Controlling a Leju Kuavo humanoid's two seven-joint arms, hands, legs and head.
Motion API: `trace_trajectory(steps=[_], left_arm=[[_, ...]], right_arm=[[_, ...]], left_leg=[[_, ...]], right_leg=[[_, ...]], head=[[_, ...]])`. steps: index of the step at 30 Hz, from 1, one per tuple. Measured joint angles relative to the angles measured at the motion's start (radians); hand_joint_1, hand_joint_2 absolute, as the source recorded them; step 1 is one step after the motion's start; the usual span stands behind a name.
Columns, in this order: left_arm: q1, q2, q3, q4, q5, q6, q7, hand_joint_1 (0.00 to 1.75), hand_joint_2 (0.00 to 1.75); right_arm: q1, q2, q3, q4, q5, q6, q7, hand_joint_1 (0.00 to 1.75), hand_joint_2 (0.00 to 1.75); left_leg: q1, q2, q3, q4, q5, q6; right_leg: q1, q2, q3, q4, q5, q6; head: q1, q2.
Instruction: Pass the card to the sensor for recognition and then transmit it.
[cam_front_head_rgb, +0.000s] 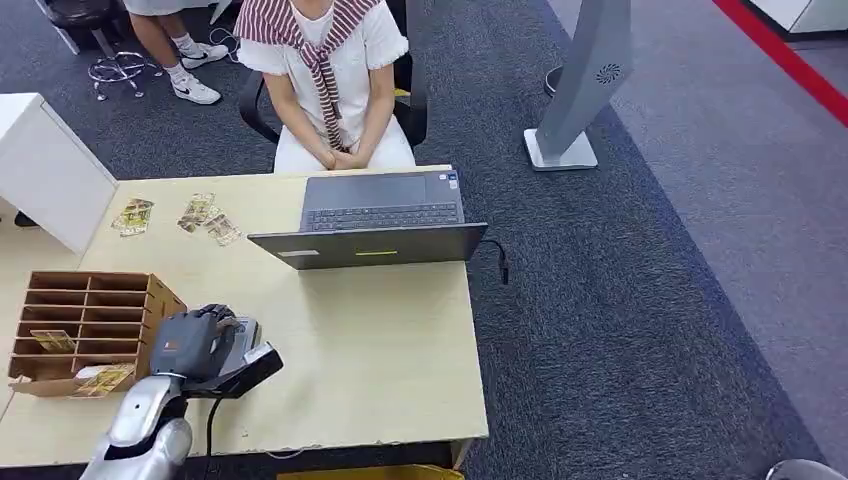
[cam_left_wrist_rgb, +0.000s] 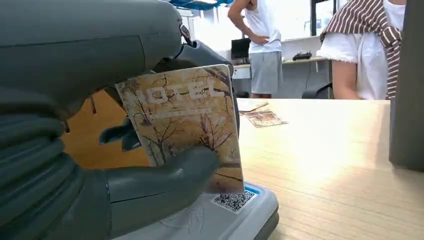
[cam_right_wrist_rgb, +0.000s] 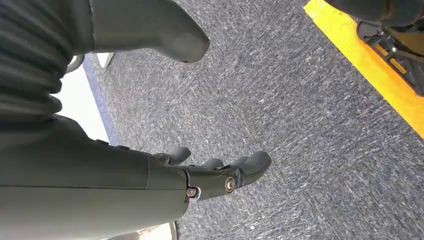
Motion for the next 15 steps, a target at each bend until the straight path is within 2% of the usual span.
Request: trace_trajectory(steps=[4,10,13,15], left_arm=[[0.012,-0.013,0.000,-0.056,0.032,0.124,-0.041,1.75,1.75],[0.010,-0.020,0.000,-0.134,0.042,0.140,-0.047,1.75,1.75],[0.008,-0.023,0.000,-0.167,0.060,0.204,-0.075,1.75,1.75],[-0.001,-0.024,0.000,-0.207,0.070,0.223,-0.082,1.75,1.75]], right_arm=[[0.000,0.000,0.001,0.000,0.002,-0.001,0.000,0.00,1.75],[-0.002,0.000,0.002,0.000,0.003,-0.001,0.000,0.00,1.75],[-0.002,0.000,0.003,0.000,0.016,0.000,0.000,0.00,1.75],[-0.004,0.000,0.004,0.000,0.018,0.002,0.000,0.00,1.75]], left_leg=[[0.000,0.000,0.000,0.000,0.001,0.000],[0.000,-0.001,-0.001,0.000,0.000,0.000],[0.000,-0.001,-0.001,0.000,0.000,0.000],[0.000,-0.001,-0.001,0.000,0.000,0.000]], right_leg=[[0.000,0.000,0.000,0.000,0.000,0.000],[0.000,0.000,0.000,0.000,0.000,0.000],[0.000,0.000,-0.001,0.000,0.000,0.000],[0.000,0.000,-0.001,0.000,0.000,0.000]], head=[[0.000,0.000],[0.000,0.000],[0.000,0.000],[0.000,0.000]])
